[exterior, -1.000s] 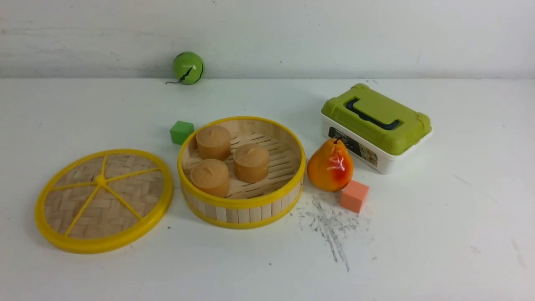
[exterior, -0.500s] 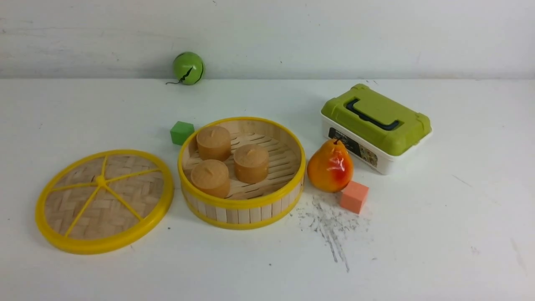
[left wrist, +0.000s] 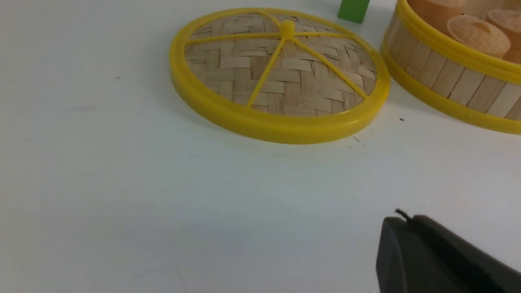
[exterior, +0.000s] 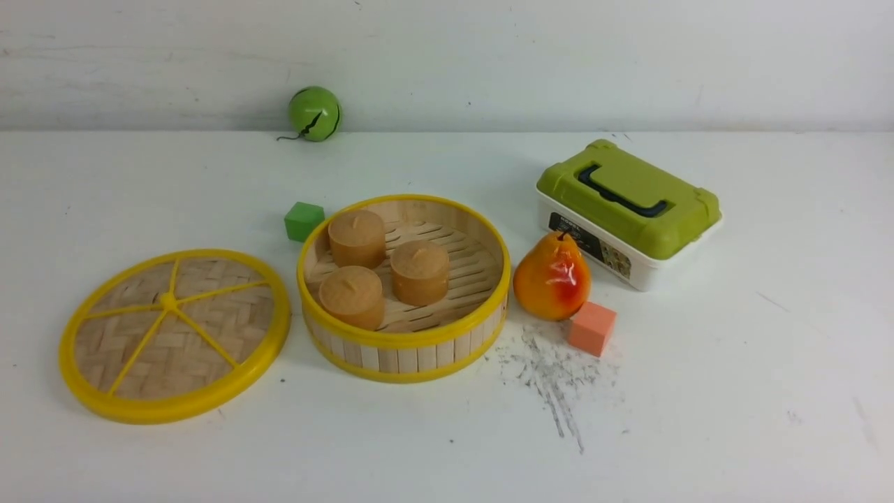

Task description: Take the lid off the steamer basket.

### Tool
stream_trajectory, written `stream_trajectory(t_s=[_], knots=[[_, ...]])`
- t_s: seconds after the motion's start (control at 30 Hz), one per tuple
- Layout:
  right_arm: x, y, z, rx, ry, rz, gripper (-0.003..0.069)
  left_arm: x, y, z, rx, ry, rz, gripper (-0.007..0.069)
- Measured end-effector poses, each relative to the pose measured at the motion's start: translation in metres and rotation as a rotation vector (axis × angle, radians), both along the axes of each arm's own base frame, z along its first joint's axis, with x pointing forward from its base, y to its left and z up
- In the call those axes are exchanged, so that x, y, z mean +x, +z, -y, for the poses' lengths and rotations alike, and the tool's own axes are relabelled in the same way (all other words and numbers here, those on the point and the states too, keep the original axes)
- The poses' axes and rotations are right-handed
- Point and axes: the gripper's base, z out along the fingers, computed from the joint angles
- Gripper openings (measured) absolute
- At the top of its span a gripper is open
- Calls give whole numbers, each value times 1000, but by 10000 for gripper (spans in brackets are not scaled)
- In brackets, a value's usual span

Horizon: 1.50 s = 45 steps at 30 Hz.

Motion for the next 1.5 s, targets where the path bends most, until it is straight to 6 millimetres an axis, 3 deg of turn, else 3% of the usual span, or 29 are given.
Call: stream_trajectory(t_s=[1.5], knots=[[0, 0, 0, 0, 0, 0, 240, 0, 0, 0, -4, 0, 4, -2]])
